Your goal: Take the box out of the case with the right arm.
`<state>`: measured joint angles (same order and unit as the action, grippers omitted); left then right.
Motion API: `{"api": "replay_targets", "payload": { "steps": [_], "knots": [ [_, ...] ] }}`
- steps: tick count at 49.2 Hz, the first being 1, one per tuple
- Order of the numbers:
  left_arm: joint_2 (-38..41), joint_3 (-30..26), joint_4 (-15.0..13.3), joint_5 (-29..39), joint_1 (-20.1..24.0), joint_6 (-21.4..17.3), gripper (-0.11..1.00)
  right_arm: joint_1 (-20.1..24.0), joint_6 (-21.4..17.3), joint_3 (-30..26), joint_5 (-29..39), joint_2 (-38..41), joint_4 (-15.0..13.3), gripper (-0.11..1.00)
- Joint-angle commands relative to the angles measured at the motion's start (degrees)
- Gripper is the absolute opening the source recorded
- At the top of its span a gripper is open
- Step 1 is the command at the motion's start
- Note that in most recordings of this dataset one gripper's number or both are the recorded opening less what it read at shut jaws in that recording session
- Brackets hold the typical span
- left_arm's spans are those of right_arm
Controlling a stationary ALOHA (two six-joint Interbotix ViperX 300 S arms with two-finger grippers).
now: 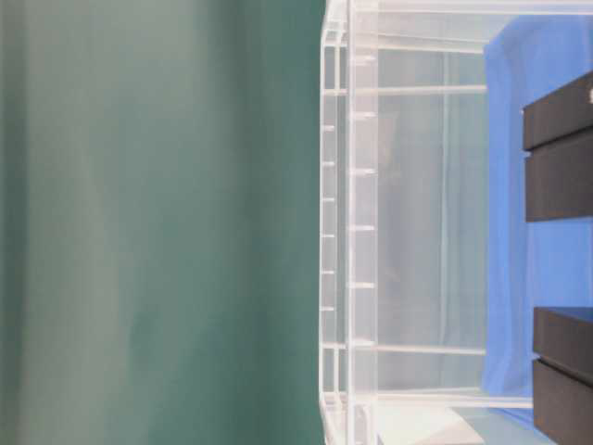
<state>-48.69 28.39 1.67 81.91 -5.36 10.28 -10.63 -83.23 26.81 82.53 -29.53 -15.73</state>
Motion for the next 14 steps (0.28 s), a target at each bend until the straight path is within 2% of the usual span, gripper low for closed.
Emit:
{"api": "replay_targets", "payload": {
  "steps": [1, 14],
  "knots": [
    [0.3, -0.6, 0.2, -0.3, -0.2, 0.0, 0.02, -0.1, 0.2, -0.7, -0.2, -0.2, 0.2, 0.88],
    [0.3, -0.6, 0.1, -0.2, -0.2, 0.0, 0.02, -0.1, 0.2, -0.7, -0.2, -0.2, 0.3, 0.88]
  ]
}}
